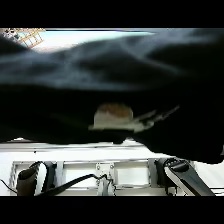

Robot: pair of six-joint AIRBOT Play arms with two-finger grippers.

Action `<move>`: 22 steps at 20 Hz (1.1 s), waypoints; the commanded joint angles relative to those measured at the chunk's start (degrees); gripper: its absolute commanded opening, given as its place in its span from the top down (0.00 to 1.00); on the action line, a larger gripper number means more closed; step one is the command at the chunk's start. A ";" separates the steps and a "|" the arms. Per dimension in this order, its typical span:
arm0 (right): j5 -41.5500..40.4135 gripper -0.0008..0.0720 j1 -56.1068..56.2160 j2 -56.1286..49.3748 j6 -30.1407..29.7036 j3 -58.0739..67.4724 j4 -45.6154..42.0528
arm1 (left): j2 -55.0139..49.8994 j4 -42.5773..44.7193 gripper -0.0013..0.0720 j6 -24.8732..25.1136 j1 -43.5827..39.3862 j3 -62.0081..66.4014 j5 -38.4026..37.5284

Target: Fold the clothes and pants, and hang the long-sleeved shirts on hangers.

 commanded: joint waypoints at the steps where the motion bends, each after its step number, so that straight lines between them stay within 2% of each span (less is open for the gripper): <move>1: 2.64 0.96 -0.02 -3.41 1.01 -1.20 -0.48 | -1.01 4.26 0.99 -0.04 0.07 0.09 -6.14; 6: 5.64 0.96 -0.02 -18.95 2.12 -9.62 -0.04 | -16.06 6.29 0.98 -0.42 -0.02 0.07 -24.85; 10: 1.64 0.96 -0.02 -36.11 1.27 -12.87 -0.04 | -35.01 17.81 0.98 -2.95 -3.04 0.04 -33.90; 12: -3.52 0.96 -0.02 -44.61 0.96 -12.85 1.40 | -44.68 25.33 0.98 -4.42 -7.10 0.04 -34.42; 15: -11.96 0.96 0.09 -54.40 -3.15 -12.85 1.51 | -57.99 32.35 0.98 -5.11 -13.18 0.07 -32.74; 19: -21.14 0.95 -0.85 -61.68 -3.02 -12.79 1.40 | -67.25 45.38 0.98 -16.92 -17.99 0.07 -23.30; 20: -23.21 0.92 -1.22 -62.49 -2.82 -12.76 1.51 | -68.08 46.31 0.98 -19.52 -18.34 0.07 -20.63; 22: -25.40 0.34 -1.62 -62.75 -2.80 -12.52 1.95 | -68.91 46.23 0.98 -24.76 -18.34 0.07 -15.15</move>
